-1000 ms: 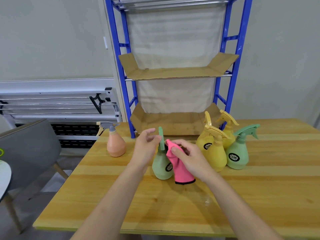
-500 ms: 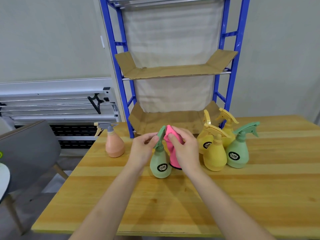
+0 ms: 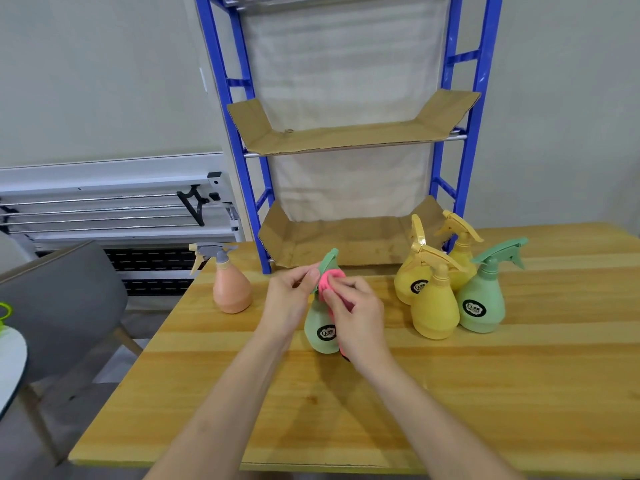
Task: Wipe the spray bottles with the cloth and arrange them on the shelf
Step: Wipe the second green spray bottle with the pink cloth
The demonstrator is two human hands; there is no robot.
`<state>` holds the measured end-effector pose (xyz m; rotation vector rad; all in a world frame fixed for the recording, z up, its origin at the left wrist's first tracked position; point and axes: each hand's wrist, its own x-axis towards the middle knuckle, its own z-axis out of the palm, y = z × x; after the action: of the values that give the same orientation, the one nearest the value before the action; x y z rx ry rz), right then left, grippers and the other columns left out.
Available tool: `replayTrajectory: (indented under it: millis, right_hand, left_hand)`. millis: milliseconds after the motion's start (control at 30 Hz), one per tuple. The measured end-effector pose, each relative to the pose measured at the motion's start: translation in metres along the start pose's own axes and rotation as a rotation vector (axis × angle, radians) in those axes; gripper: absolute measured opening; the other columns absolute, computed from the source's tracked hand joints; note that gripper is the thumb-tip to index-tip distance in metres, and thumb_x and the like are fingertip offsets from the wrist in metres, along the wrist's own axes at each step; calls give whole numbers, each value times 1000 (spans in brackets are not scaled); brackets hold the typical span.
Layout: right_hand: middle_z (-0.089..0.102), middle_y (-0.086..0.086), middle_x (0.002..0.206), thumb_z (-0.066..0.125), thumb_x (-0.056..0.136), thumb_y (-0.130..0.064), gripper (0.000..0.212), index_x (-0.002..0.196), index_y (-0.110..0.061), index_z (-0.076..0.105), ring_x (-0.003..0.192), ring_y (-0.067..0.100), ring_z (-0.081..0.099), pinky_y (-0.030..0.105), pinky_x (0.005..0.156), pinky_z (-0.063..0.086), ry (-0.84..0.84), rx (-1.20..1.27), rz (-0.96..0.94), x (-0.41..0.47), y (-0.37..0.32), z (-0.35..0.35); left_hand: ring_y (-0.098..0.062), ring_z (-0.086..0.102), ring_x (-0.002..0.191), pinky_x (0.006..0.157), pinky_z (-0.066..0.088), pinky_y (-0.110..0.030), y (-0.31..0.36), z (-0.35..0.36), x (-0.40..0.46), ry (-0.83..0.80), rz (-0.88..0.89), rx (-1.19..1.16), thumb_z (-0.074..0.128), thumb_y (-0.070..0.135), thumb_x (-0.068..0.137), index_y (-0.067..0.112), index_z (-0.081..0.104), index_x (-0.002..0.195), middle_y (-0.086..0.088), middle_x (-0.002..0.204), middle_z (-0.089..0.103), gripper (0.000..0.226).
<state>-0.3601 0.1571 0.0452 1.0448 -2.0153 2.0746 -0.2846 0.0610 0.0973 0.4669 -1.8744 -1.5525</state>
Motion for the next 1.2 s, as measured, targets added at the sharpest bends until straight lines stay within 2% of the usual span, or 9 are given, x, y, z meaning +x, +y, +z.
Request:
replayTrajectory:
  millis: [133, 267, 367, 467, 600, 733, 1000, 1067, 1200]
  right_hand:
    - [70, -12, 110, 70, 99, -15, 19, 112, -21, 83, 101, 9, 70, 30, 91, 56, 41, 101, 115, 15, -3, -1]
    - [67, -10, 109, 71, 98, -12, 19, 113, -19, 81, 104, 1, 67, 15, 90, 50, 89, 114, 74, 14, -8, 7]
    - [66, -6, 109, 72, 97, -7, 20, 115, -12, 80, 110, 2, 65, 17, 94, 50, 58, -2, -78, 0, 1, 9]
    - [63, -8, 111, 72, 96, -7, 23, 118, -12, 78, 109, 17, 64, 27, 95, 52, 43, -157, -238, -6, 14, 7]
    - [61, -5, 119, 70, 97, -7, 22, 118, -10, 76, 106, 19, 59, 25, 94, 50, -20, -367, -375, -11, 22, -1]
    - [59, -1, 123, 59, 106, -15, 21, 123, -8, 70, 108, 23, 55, 38, 79, 56, -108, -511, -425, -16, 21, -7]
    - [61, 1, 121, 68, 99, -10, 25, 124, -10, 72, 113, 25, 56, 41, 70, 59, -123, -627, -477, -15, 19, -6]
    - [62, 2, 119, 66, 99, -10, 21, 119, -10, 73, 113, 25, 58, 38, 78, 59, -115, -588, -490, -12, 19, -5]
    - [68, 2, 116, 65, 99, -8, 21, 115, -8, 78, 106, 17, 61, 15, 99, 44, -21, -416, -463, -9, 19, -7]
  left_hand:
    - [4, 67, 110, 86, 48, -9, -1, -1, 1, 0, 12, 22, 55, 10, 105, 24, 77, 110, 17, 109, 77, 27]
    - [3, 68, 108, 84, 49, -9, -1, 0, 0, 13, 15, 23, 55, 10, 104, 19, 77, 114, 15, 108, 78, 26]
    - [5, 68, 106, 85, 49, -10, 0, 4, -3, 38, 25, 16, 56, 11, 104, 21, 79, 108, 17, 105, 78, 25]
    - [2, 68, 109, 90, 50, -14, -3, 5, -3, 52, 12, 7, 57, 12, 104, 16, 78, 112, 14, 108, 78, 23]
    - [-4, 69, 110, 99, 52, -28, -6, 7, -3, 91, 16, 25, 57, 16, 104, 18, 77, 116, 11, 110, 78, 23]
    - [-11, 71, 104, 98, 56, -38, -9, 8, -3, 120, 43, 97, 57, 19, 104, 41, 75, 101, 9, 103, 78, 28]
    - [-8, 70, 102, 95, 57, -42, -14, 8, 0, 164, 21, 150, 59, 23, 103, 42, 76, 102, 10, 106, 76, 25]
    - [-14, 70, 99, 94, 57, -45, -15, 7, 1, 157, 25, 162, 58, 24, 103, 40, 77, 101, 5, 104, 76, 24]
    - [-19, 70, 98, 94, 56, -48, -18, 4, 3, 126, 27, 164, 57, 26, 103, 35, 78, 104, 0, 102, 76, 23]
